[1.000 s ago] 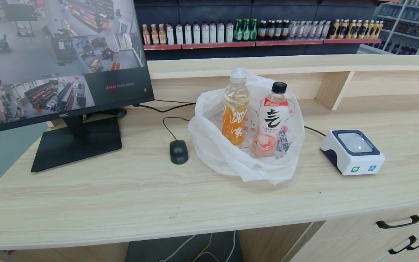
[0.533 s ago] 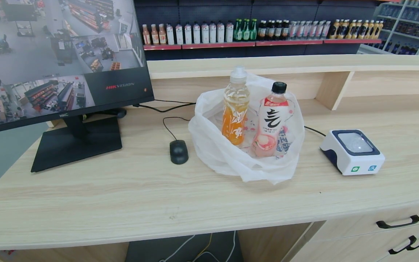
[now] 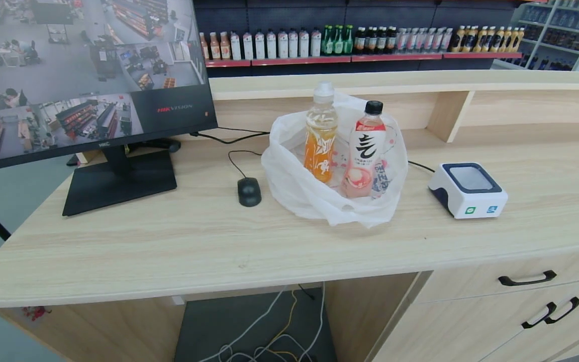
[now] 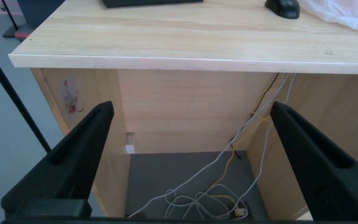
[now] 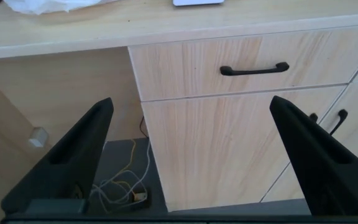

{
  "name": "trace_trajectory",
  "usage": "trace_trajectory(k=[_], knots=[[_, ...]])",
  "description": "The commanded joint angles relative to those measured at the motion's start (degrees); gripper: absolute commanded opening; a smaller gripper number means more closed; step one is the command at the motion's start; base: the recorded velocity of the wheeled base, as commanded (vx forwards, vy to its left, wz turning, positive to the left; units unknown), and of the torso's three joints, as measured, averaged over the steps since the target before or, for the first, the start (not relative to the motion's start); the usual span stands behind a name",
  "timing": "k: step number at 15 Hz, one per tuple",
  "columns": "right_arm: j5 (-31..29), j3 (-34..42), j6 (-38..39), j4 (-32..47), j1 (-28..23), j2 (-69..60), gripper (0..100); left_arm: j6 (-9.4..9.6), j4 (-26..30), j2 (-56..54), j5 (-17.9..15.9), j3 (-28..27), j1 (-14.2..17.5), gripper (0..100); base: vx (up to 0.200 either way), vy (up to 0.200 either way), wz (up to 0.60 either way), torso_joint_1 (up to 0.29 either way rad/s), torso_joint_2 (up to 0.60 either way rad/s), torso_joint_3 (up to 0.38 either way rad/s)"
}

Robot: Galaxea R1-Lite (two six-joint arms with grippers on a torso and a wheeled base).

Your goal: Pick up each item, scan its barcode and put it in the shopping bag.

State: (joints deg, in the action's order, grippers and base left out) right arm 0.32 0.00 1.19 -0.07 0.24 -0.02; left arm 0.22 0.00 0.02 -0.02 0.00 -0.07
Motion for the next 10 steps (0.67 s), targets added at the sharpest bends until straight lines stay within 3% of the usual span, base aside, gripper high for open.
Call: trace_trajectory(k=[1,9,10], knots=[[0.03,0.0,0.04,-0.01,0.02,0.02,100,-0.04,0.0,-0.02,0.02,0.0,-0.01,100,0.0,-0.2,0.0,0.017,0.01,0.002],[0.03,0.0,-0.32,-0.01,0.02,0.02,100,-0.22,0.0,-0.02,0.02,0.0,0.07,100,0.0,-0.2,0.0,0.002,0.0,0.002],[0.03,0.0,-0.4,-0.01,0.02,0.02,100,-0.22,0.0,-0.02,0.02,0.0,0.07,100,0.0,-0.2,0.6,0.002,0.01,0.012]])
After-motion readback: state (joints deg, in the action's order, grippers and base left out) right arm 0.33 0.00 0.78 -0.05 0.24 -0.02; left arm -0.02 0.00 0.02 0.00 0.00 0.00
